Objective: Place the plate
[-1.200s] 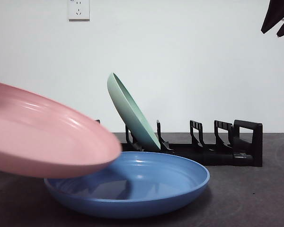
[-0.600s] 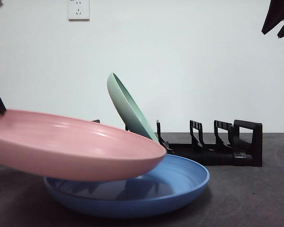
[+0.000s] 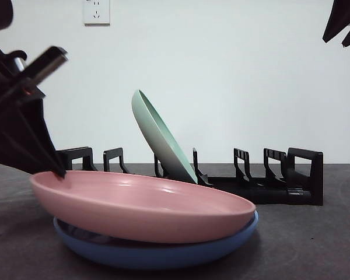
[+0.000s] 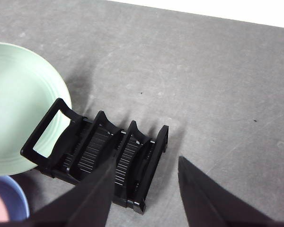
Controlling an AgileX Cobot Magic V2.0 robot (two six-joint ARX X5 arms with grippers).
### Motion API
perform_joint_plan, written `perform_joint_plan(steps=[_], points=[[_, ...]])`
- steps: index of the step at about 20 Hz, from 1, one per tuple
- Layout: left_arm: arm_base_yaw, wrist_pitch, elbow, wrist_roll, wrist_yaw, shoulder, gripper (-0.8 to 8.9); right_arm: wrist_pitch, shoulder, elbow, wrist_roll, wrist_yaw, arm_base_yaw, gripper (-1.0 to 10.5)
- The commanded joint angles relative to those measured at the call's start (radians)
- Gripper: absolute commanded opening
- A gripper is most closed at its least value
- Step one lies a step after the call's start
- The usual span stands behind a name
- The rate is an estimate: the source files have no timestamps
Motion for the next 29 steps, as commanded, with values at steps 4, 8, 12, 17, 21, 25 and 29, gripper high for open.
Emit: perform_joint_plan(steps=[4,8,12,17,21,25,29], points=[[-0.012,0.073,0.006,-0.008,0.005,0.076,0.15,0.0,0.01,0.011,0.011,0.003,0.002,2.0],[-0.012,0.092,0.006,-0.009,0.001,0.104,0.16,0.0,0.01,0.011,0.011,0.003,0.002,2.0],[-0.012,0.093,0.006,-0.02,0.001,0.118,1.32,-0.001,0.01,0.011,0.011,0.003,0.002,2.0],[-0.012,0.091,0.007,-0.031,0.02,0.114,2.95,-0.005,0.01,0.011,0.011,0.003,0.002,2.0],[-0.009,0.089,0.018,0.024,0.067,0.035,3.12,-0.004,0.01,0.011,0.014,0.002,0.011,2.0],[0.047,0.056,0.041,0.154,0.066,-0.106,3.09,-0.001,0.01,0.011,0.025,-0.001,0.042,2.0],[0.14,0.013,0.06,0.254,0.046,-0.206,3.09,0.004,0.01,0.011,0.06,-0.004,0.085,2.0]])
